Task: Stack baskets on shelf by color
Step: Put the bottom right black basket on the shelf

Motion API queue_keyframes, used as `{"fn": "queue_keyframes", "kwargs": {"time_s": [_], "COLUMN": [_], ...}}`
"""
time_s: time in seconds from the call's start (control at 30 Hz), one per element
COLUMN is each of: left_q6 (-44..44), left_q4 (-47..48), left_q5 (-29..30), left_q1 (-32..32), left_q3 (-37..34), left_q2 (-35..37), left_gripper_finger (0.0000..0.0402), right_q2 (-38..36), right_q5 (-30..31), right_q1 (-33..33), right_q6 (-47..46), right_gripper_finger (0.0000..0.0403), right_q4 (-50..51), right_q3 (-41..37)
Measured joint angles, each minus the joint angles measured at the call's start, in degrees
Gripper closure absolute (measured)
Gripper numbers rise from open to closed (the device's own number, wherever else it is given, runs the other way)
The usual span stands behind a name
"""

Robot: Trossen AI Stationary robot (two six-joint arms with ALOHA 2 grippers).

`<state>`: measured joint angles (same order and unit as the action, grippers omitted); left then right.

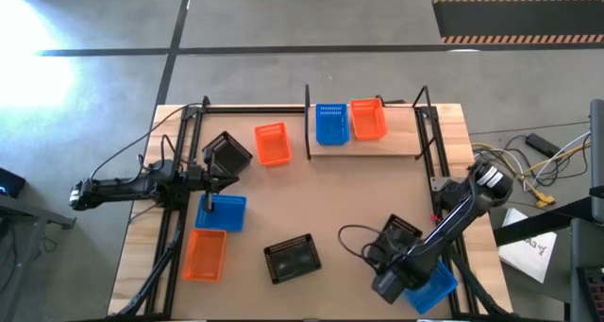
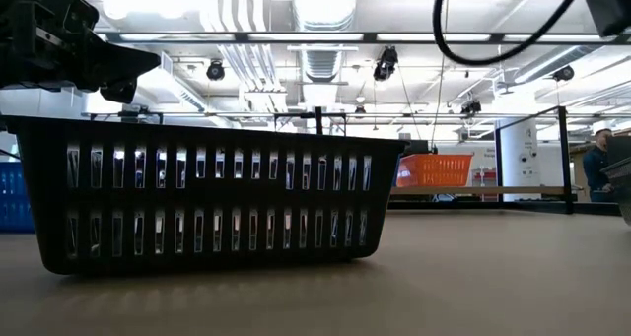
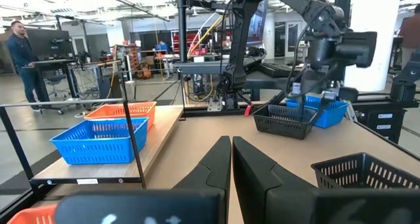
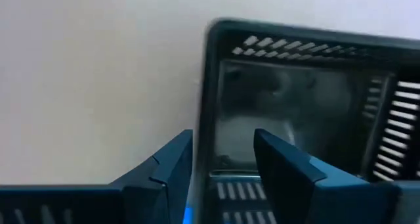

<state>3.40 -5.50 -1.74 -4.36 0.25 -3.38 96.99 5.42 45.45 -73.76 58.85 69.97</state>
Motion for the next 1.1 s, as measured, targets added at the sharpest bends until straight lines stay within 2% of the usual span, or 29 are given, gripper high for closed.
{"fn": "queue_keyframes", "kwargs": {"time_s": [0.2, 0.47, 0.6, 0.9, 1.1], "left_q6": [0.0, 0.0, 0.0, 0.0, 0.0], "left_q4": [-0.03, -0.02, -0.02, -0.01, -0.02], "left_q5": [0.0, 0.0, 0.0, 0.0, 0.01], "left_q1": [0.0, -0.02, -0.01, -0.01, -0.01], "left_q3": [-0.02, 0.0, 0.0, -0.01, 0.0], "left_q2": [0.04, 0.04, 0.04, 0.02, 0.02], "left_gripper_finger": [0.0402, 0.0402, 0.0402, 0.0402, 0.0402], "right_q2": [1.41, -0.22, -1.48, -8.09, -15.95], "right_q5": [-0.03, 0.12, 1.76, 14.27, 29.19], "right_q1": [0.0, 0.0, -0.09, -0.99, -3.86], "right_q6": [3.62, 5.25, 9.78, 18.53, 22.07], "right_gripper_finger": [0.0287, 0.0385, 0.0393, 0.0394, 0.0394], "right_q4": [0.91, 1.02, 1.08, 4.99, 13.25], "right_q3": [-0.51, -3.19, -3.65, -3.61, -3.65]}}
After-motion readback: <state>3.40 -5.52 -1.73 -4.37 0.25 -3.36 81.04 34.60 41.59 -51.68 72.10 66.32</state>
